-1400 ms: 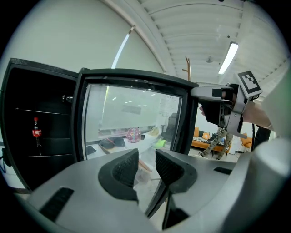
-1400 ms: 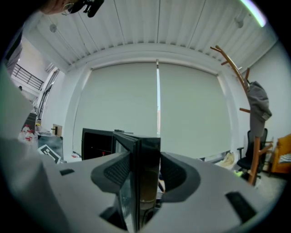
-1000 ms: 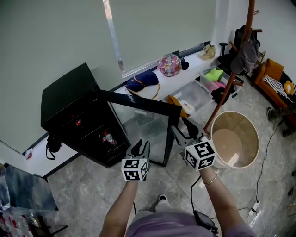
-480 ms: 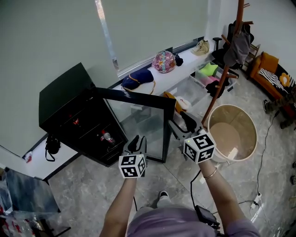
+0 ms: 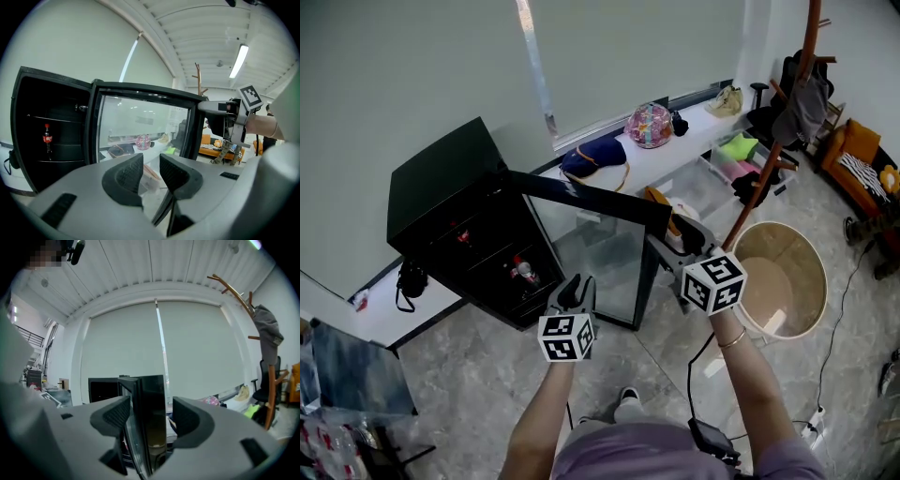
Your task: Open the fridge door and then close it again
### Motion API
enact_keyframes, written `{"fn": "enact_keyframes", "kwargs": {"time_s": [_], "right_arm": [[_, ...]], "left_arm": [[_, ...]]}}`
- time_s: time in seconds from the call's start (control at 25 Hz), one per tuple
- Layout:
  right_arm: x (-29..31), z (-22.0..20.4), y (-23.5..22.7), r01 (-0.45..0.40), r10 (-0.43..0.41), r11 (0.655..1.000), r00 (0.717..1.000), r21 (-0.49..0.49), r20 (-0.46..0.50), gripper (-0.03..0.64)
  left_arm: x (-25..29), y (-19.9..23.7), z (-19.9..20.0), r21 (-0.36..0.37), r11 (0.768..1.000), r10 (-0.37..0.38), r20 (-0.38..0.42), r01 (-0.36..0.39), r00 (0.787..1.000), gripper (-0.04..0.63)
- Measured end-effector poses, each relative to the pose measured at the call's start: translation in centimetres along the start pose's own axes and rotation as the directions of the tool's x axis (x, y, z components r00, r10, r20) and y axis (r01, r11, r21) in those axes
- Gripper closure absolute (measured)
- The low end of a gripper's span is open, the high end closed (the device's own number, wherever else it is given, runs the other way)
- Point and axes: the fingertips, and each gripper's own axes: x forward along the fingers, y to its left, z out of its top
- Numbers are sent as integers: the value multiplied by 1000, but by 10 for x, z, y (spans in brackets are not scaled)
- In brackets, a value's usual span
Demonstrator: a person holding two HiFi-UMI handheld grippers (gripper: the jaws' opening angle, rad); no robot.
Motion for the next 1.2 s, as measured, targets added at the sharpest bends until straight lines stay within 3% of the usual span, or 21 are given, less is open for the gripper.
{"fn": "enact_keyframes", "kwargs": {"time_s": [0.36,0.76,1.2], "right_arm": [[10,2,3,-87,86,995,996,43,24,378],[-1,0,12,-57,56,998,998,11,23,390],[-22,-4,59,-20,21,998,1000,-60,9,394]], "left_arm": [[-9,11,-1,-21,999,39,8,-39,999,495],[-30,18,-3,-28,998,65,22,-64,998,495],[-72,32,-6,-35,995,95,38,-94,995,495]]}}
